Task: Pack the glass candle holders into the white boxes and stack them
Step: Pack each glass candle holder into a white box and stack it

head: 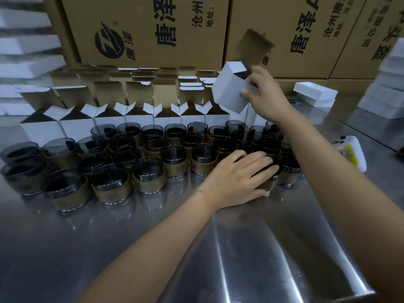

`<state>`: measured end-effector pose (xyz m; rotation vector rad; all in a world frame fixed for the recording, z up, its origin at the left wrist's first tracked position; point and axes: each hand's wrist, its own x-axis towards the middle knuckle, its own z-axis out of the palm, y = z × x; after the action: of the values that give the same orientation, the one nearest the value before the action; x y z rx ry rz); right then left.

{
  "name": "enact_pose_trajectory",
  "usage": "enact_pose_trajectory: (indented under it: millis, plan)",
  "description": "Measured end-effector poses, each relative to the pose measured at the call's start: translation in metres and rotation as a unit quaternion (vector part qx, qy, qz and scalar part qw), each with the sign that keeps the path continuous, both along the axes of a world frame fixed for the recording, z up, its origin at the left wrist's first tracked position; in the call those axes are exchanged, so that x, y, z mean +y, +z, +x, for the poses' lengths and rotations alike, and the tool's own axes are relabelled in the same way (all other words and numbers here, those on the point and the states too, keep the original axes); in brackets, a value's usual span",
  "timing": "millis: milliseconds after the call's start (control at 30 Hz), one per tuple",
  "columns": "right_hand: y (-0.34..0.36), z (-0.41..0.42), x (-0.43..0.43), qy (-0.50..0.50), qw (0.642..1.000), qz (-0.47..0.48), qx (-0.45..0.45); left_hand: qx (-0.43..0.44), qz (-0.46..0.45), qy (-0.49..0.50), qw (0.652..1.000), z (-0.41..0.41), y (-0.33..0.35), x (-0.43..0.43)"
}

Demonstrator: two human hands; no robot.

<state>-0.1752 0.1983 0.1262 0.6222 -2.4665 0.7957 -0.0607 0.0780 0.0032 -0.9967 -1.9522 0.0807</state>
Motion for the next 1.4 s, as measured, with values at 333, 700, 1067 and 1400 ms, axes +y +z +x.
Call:
enact_pose_trajectory:
  millis: [333,700,1067,1400]
  plan:
    - [-0.037,0.124,-0.050,0.285,0.958,-0.038,0.011,0.130,0.049,-0.113,0.984,0.065,-0.007,-0.090]
    - [-0.077,0.137,-0.050,0.281,0.937,0.086,0.189,-0.077,0.298,-0.034,0.951,0.080,0.016,-0.143]
    - [-0.088,0.140,-0.055,0.299,0.945,-0.129,-0.012,-0.234,0.229,0.016,0.945,0.079,0.011,-0.144]
    - [-0.083,0.132,-0.048,0.193,0.976,-0.041,-0.086,-0.310,0.232,-0.013,0.922,0.080,0.009,-0.140]
